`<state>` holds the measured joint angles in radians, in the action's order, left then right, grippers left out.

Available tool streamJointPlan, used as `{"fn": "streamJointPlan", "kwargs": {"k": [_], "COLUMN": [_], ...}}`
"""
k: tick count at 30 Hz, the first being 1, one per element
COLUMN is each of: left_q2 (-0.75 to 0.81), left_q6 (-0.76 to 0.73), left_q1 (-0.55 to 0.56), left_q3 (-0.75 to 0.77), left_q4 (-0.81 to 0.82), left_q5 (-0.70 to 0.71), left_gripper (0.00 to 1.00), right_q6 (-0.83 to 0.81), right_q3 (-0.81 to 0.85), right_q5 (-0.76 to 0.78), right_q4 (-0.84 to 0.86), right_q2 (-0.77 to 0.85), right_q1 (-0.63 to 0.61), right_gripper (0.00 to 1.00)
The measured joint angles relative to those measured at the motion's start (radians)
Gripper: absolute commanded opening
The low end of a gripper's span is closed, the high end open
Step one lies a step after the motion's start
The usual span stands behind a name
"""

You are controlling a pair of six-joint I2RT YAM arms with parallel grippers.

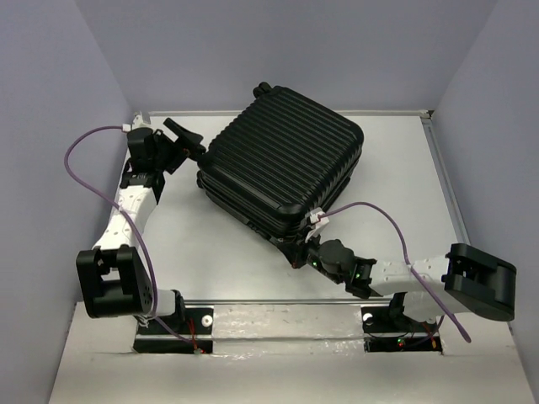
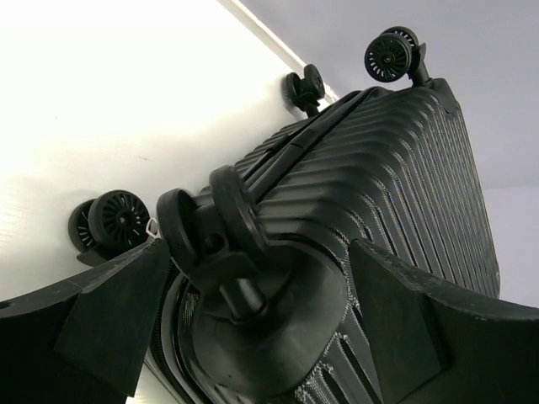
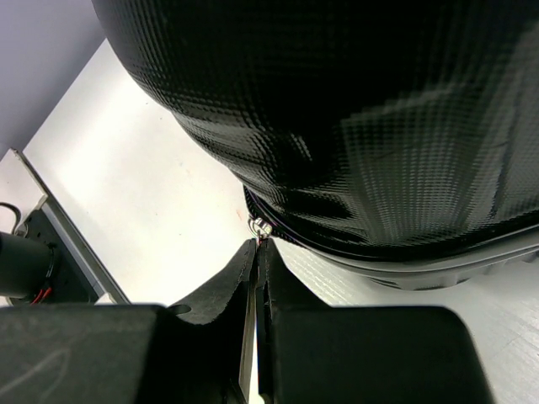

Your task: Pack the luggage

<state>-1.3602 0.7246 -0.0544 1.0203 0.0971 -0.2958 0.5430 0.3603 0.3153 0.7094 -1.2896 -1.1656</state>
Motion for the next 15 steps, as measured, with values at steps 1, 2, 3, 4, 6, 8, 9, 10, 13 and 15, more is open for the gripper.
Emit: {"fn": "streamJointPlan", "kwargs": {"k": [1,2,3,4,6,8,9,10,13,15], "left_q2": [-0.008,-0.018,-0.023,-0.031,-0.047,-0.063,-0.071,-0.078,-0.094,-0.102], "left_q6": [0.007,0.016,0.021,0.027,0.040,0.051,0.058,0.064,0.087,0.104], "left_q1": [0.000,0.000,0.000,0.000,0.000,0.000,0.000,0.000,0.000,0.000], "left_q3": [-0.002,-0.004,-0.005,-0.005,-0.005,-0.005,-0.005,-0.005,-0.008,-0.013], "left_q4": [0.005,0.016,0.022,0.031,0.049,0.066,0.079,0.087,0.118,0.146], "left_q5": [-0.002,-0.006,-0.008,-0.010,-0.017,-0.026,-0.031,-0.036,-0.052,-0.061], "left_gripper": [0.99,0.99,0.99,0.98,0.98,0.96,0.96,0.95,0.92,0.89], "right_q6": [0.000,0.000,0.000,0.000,0.000,0.000,0.000,0.000,0.000,0.000], "right_q3": [0.000,0.000,0.000,0.000,0.001,0.002,0.002,0.003,0.003,0.004], "right_q5": [0.000,0.000,0.000,0.000,-0.001,-0.001,-0.001,-0.001,-0.001,-0.001], "right_q4": [-0.001,-0.001,-0.002,-0.002,-0.003,-0.005,-0.006,-0.007,-0.008,-0.009], "right_q2": [0.000,0.000,0.000,0.000,0.000,0.000,0.000,0.000,0.000,0.000], "right_q1": [0.000,0.000,0.000,0.000,0.000,0.000,0.000,0.000,0.000,0.000], "right_gripper": [0.07,0.07,0.07,0.07,0.07,0.07,0.07,0.07,0.07,0.07]}}
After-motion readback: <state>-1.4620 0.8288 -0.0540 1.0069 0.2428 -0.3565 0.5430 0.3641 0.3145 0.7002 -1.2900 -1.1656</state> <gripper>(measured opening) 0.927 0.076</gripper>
